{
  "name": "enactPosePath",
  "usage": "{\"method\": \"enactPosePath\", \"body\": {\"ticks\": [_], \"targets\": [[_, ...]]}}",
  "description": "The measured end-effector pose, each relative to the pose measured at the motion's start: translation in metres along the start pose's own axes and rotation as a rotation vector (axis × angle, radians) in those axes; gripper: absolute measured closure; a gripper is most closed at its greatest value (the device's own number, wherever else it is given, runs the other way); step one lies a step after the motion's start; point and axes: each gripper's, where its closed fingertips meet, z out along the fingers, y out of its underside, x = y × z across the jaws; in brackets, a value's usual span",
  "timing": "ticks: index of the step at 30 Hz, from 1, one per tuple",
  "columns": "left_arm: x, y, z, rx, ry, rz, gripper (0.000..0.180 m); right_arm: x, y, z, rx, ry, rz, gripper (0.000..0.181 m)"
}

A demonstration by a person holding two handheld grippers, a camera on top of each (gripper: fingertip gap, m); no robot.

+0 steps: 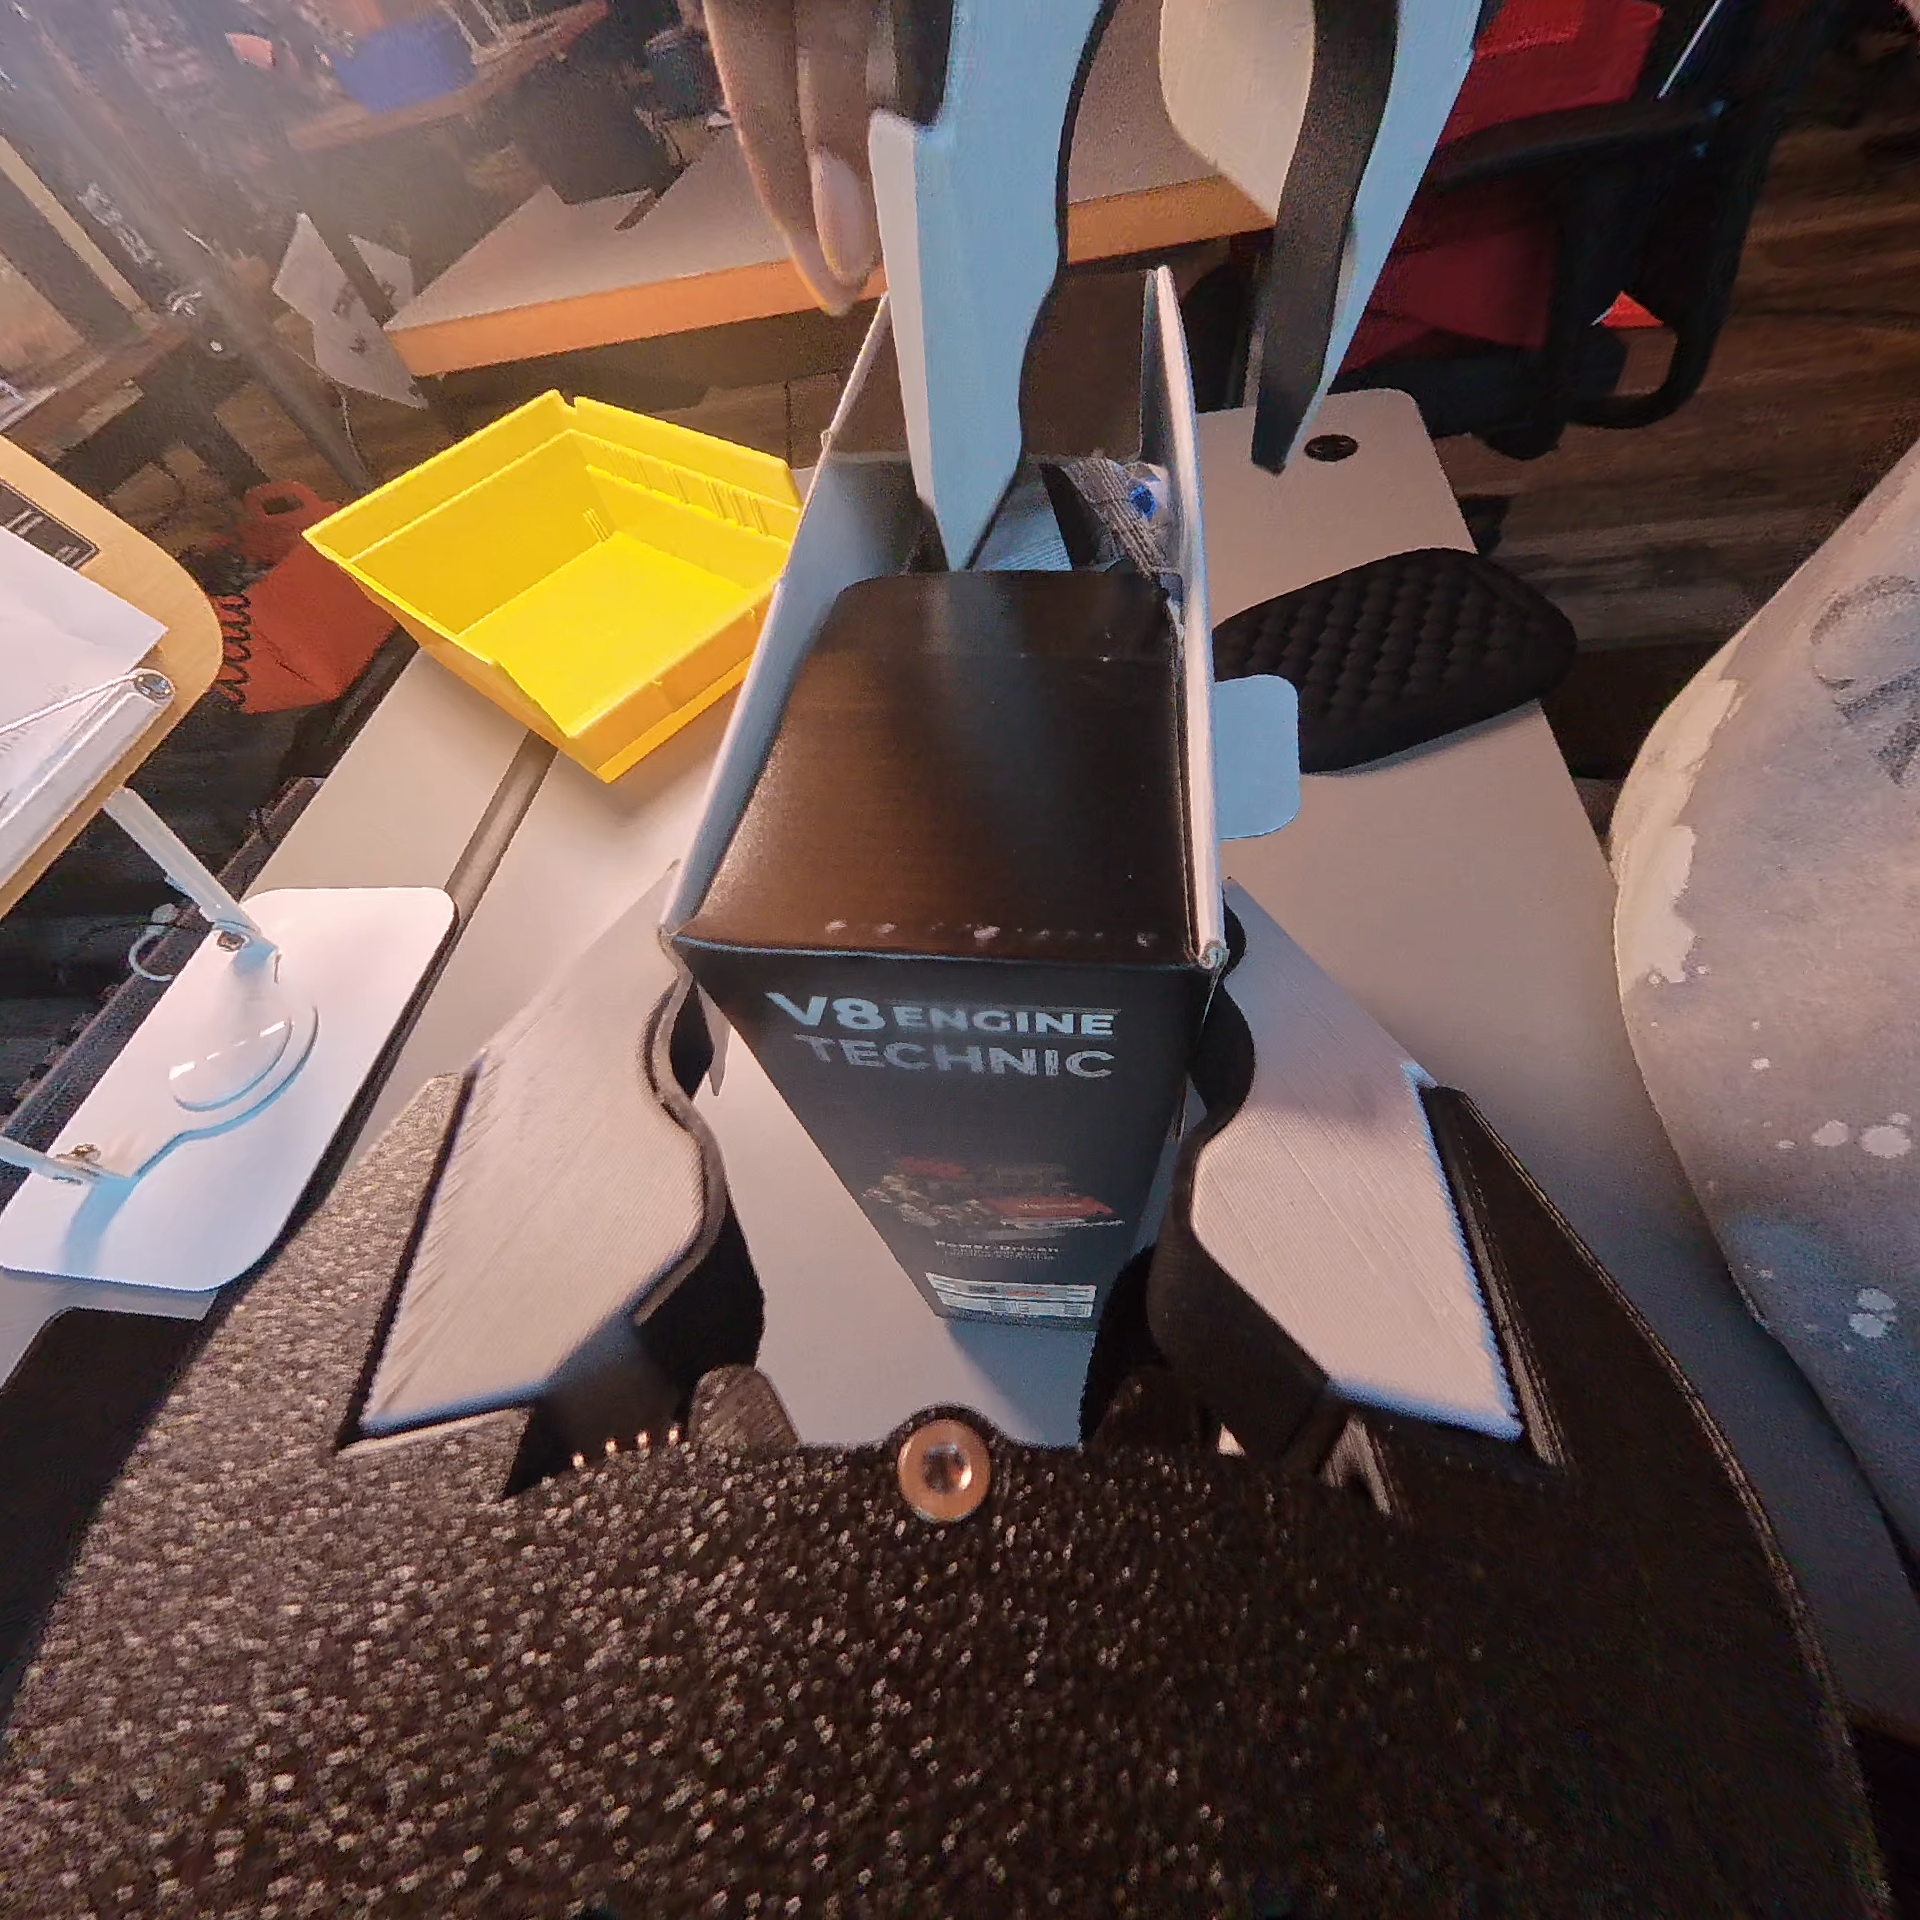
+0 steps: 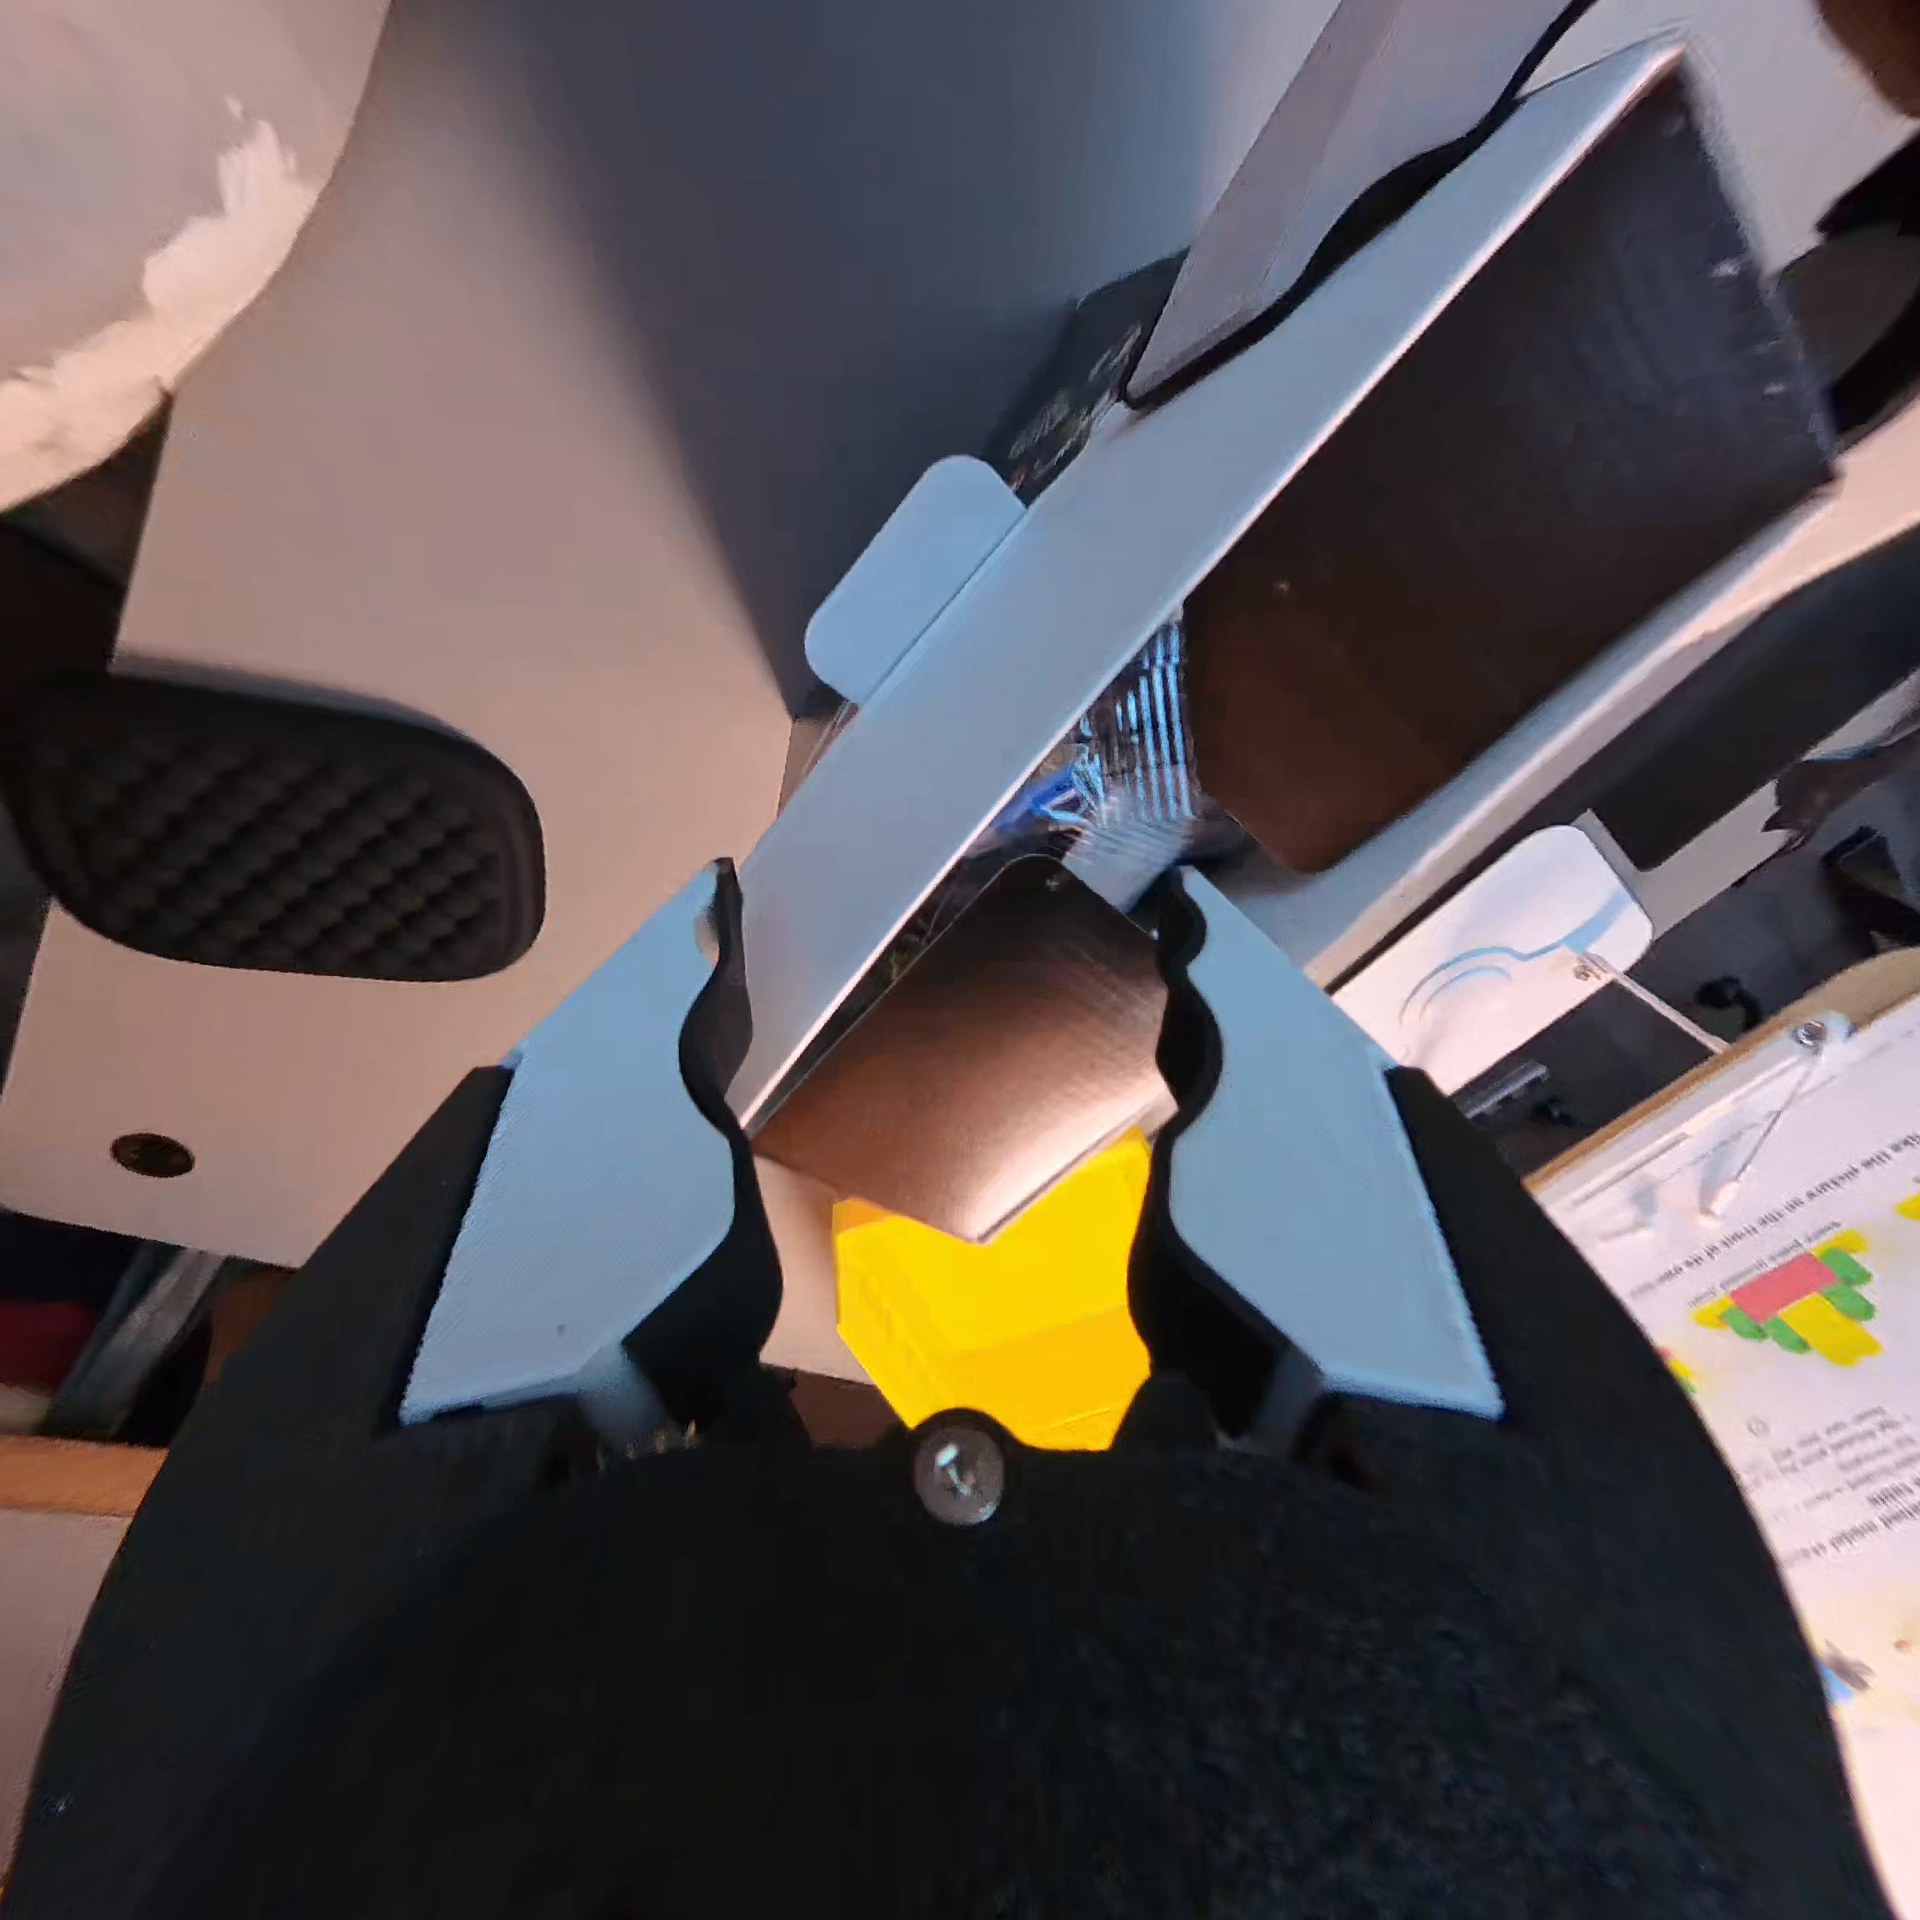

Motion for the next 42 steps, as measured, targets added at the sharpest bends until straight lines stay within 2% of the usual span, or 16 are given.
{"method": "enactPosePath", "body": {"ticks": [5,10,13,16,17,19,23,27,31,33,36,38,42], "targets": [[-0.006,0.002,0.001,-0.002,0.006,-0.036,0.087,0.005,0.025,-0.055,-0.028,0.109,0.094,0.115],[-0.007,0.001,0.0,0.032,-0.012,-0.061,0.083,-0.026,0.077,-0.073,-0.062,0.187,0.299,0.116],[-0.006,0.0,0.0,0.049,-0.023,-0.071,0.084,-0.041,0.083,-0.054,0.08,0.233,0.417,0.107],[-0.008,0.0,0.001,0.047,-0.054,-0.091,0.085,-0.052,0.096,-0.007,0.075,0.276,0.479,0.096],[-0.008,0.0,0.001,0.05,-0.069,-0.098,0.085,-0.051,0.094,0.008,0.115,0.308,0.493,0.091],[-0.008,-0.001,0.002,0.058,-0.097,-0.108,0.086,-0.042,0.077,0.027,0.3,0.357,0.601,0.086],[-0.007,-0.004,0.004,0.09,-0.172,-0.132,0.09,-0.008,0.055,0.036,0.609,0.542,0.788,0.082],[-0.009,-0.009,0.005,0.162,-0.233,-0.172,0.09,0.015,0.065,0.034,0.767,0.735,0.911,0.1],[-0.012,-0.011,0.003,0.144,-0.221,-0.163,0.066,0.016,0.069,0.031,0.754,0.801,0.924,0.093],[-0.015,-0.021,-0.009,0.152,-0.248,-0.134,0.065,0.012,0.076,0.023,0.735,0.839,0.898,0.082],[-0.008,-0.034,-0.033,0.082,-0.252,-0.019,0.08,0.0,0.072,-0.004,0.732,0.908,0.759,0.09],[-0.003,-0.045,-0.049,-0.004,-0.25,0.088,0.096,-0.004,0.068,-0.02,0.677,0.928,0.675,0.087],[0.003,-0.075,-0.062,-0.212,-0.171,0.269,0.113,-0.011,0.053,-0.04,0.621,0.829,0.538,0.086]]}}
